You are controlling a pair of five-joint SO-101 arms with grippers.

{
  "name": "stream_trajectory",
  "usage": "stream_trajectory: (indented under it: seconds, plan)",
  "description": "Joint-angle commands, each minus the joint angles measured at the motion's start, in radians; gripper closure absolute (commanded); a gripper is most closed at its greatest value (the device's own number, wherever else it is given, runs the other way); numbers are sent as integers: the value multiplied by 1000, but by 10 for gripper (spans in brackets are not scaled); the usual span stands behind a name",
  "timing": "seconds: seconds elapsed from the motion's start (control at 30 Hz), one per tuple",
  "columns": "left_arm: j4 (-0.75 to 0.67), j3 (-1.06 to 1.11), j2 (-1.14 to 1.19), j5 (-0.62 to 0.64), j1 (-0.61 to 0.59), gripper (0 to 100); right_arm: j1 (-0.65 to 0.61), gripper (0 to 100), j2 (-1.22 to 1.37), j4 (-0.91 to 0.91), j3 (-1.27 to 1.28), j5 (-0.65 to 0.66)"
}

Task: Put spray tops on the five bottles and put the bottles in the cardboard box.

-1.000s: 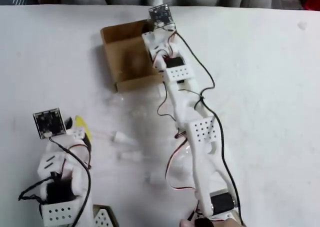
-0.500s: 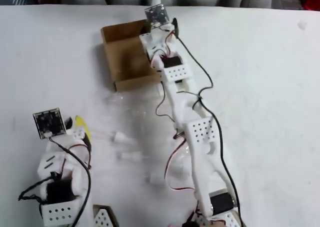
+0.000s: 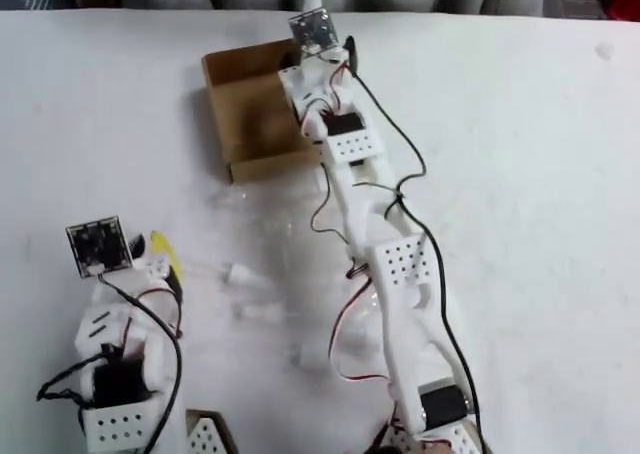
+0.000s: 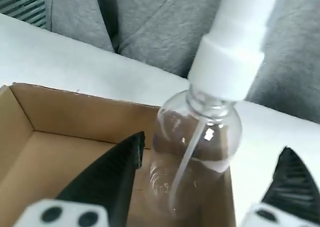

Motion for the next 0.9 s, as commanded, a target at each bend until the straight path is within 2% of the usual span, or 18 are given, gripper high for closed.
stream_trajectory:
  seconds: [0.0,0.13,0.57,0.87]
  plan:
    - [-38,-3,-12,-14,12,928,-10,656,-61,39,-66,-3]
    - [-38,-3,-12,-14,12,928,-13,656,-110,85,-66,-66]
    - [-38,-3,-12,-14,10,928,-12,656,-159,107,-66,-74]
    - [-38,-3,-12,-14,8,928,-4,656,-318,361,-66,-74]
